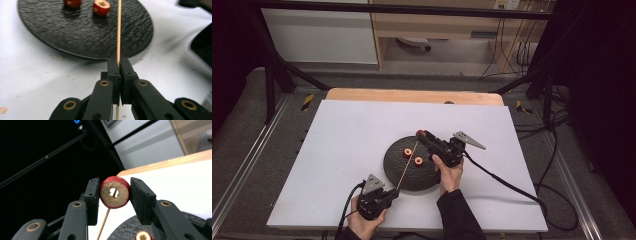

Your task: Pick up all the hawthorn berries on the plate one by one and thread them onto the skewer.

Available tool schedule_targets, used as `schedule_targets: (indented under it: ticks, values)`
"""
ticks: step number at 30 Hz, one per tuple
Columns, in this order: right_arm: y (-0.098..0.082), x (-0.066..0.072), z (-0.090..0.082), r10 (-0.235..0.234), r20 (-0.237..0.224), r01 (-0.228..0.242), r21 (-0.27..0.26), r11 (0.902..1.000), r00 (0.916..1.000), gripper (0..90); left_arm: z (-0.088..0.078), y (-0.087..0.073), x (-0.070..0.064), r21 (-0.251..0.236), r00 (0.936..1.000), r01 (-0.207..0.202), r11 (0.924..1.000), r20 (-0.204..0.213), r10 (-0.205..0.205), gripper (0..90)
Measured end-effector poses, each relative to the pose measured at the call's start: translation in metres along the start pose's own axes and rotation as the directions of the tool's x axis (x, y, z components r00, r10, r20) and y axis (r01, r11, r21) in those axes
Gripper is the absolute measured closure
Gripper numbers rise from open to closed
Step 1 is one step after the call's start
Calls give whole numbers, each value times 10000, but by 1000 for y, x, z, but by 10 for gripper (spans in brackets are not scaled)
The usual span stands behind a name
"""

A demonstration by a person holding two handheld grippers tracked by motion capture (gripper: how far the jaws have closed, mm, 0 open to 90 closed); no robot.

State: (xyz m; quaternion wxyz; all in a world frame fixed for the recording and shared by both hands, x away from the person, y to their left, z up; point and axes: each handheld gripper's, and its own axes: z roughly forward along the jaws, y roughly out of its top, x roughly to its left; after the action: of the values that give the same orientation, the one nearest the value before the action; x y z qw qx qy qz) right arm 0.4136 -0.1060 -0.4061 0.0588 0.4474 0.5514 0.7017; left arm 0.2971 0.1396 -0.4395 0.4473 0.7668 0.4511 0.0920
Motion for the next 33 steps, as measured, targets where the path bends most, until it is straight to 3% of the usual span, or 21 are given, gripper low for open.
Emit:
schedule_targets:
  ticks: [4, 13, 18, 23, 28, 33]
  values:
    - [-5, -1, 2, -391, 119, 395, -318, 9987, 9992, 612, -1, 0, 0, -27, 9999, 121, 9999, -29, -121, 886]
    - [4, 0, 0, -172, -45, 170, -455, 9988, 9998, 613, 2, -6, 0, 211, 9999, -1, 9998, -100, 3, 885]
    - [1, 0, -1, -133, -117, 129, -311, 9994, 9998, 613, -1, -4, -5, -164, 10000, -22, 9999, 33, 23, 885]
    - [-6, 1, 0, -90, -211, 85, -207, 9997, 9997, 613, 3, -6, -8, -15, 9999, 88, 10000, 79, -88, 886]
    - [-3, 2, -2, 48, -225, -46, 88, 10000, 9997, 612, 4, -6, -9, -34, 10000, -76, 10000, 52, 77, 886]
    - [4, -1, -2, -257, -82, 257, 63, 9996, 9996, 613, -3, -4, -6, -121, 9996, -55, 9999, 262, 58, 886]
